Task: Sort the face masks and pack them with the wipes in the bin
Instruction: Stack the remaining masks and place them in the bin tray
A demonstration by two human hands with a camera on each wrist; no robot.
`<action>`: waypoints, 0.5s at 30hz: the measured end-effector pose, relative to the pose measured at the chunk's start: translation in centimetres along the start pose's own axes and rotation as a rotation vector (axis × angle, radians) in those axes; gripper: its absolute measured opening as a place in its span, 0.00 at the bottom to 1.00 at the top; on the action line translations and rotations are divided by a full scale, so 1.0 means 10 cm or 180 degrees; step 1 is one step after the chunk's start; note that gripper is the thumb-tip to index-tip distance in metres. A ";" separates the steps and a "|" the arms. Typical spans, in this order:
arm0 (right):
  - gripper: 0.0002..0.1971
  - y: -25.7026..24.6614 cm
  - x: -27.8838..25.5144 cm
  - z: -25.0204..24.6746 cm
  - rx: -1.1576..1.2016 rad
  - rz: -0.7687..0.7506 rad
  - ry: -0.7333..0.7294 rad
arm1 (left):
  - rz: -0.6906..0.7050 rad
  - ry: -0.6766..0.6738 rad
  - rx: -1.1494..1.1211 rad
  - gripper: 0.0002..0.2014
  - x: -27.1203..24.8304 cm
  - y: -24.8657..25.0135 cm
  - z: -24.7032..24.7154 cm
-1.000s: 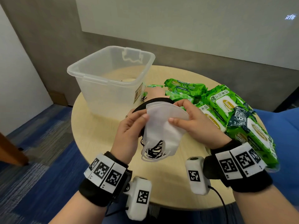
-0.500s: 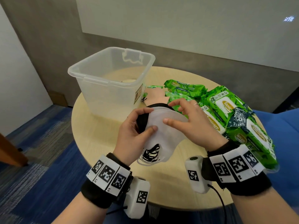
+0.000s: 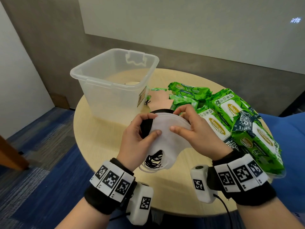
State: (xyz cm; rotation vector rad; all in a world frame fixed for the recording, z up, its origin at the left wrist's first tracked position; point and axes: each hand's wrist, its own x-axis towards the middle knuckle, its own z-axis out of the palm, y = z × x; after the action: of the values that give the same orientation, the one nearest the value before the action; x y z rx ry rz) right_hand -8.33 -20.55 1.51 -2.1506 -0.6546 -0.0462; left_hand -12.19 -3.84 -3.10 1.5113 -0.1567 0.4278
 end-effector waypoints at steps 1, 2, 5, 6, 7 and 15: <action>0.17 0.02 -0.01 -0.01 0.0130 0.0024 -0.0028 | -0.0011 0.0000 0.0025 0.16 0.00 0.00 -0.01; 0.19 0.04 -0.02 -0.03 0.0268 0.0056 -0.0030 | -0.0029 -0.0003 0.0048 0.15 0.00 -0.01 -0.01; 0.22 0.07 -0.02 -0.05 0.0851 0.0194 0.0081 | -0.0104 -0.0009 0.0081 0.16 0.00 -0.03 -0.01; 0.22 0.08 -0.01 -0.05 0.0996 0.0177 0.0160 | -0.0130 -0.0009 0.0060 0.16 0.00 -0.03 0.00; 0.21 0.08 -0.01 -0.06 0.1093 0.0141 0.0246 | -0.0162 -0.0001 0.0016 0.17 0.00 -0.02 0.01; 0.16 0.08 0.04 -0.11 0.1369 0.0132 0.0498 | -0.0589 0.0100 -0.0603 0.15 0.02 0.01 0.01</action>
State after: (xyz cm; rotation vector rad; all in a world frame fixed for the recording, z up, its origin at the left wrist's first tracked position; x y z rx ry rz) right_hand -7.43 -21.63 1.69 -1.7253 -0.4783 -0.0462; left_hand -12.01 -3.94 -2.90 1.3187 -0.0308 0.2802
